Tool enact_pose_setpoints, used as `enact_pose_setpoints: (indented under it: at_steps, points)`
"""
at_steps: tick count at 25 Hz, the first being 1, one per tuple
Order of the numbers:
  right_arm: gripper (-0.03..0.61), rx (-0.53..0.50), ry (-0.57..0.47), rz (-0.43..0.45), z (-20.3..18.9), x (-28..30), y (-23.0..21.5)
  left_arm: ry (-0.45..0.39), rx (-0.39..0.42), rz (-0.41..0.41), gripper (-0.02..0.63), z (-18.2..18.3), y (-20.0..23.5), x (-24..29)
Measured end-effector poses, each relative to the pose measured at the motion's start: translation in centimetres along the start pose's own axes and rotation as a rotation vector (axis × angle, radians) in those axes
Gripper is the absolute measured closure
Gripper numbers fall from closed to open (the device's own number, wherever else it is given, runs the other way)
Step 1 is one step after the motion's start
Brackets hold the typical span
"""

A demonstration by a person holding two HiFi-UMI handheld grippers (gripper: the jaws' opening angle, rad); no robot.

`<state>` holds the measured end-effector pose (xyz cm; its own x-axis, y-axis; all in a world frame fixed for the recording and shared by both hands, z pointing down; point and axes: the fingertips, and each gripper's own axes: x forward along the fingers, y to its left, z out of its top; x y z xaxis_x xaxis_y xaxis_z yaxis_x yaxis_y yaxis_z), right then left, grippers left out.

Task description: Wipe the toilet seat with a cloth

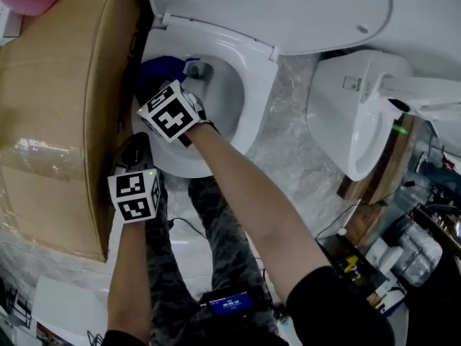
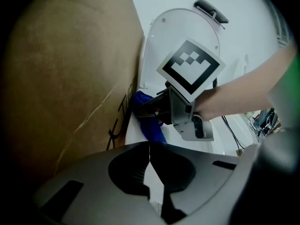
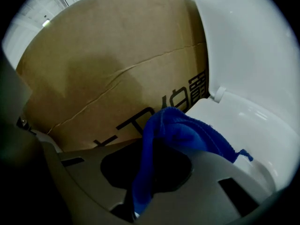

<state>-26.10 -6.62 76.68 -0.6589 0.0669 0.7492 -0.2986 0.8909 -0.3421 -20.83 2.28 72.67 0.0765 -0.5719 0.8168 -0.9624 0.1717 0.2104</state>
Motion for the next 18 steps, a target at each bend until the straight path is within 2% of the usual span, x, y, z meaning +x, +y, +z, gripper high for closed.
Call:
enact_pose_setpoints:
  at_steps: [11,18]
  points:
    - [0.531,0.006,-0.044,-0.092,4.4,-0.1,-6.2,-0.001,0.018,-0.038,0.601,2.1,-1.6,1.1]
    - [0.532,0.004,-0.069,-0.16,4.6,-2.4,-10.0,0.011,0.034,-0.038,0.601,3.0,-1.2,1.7]
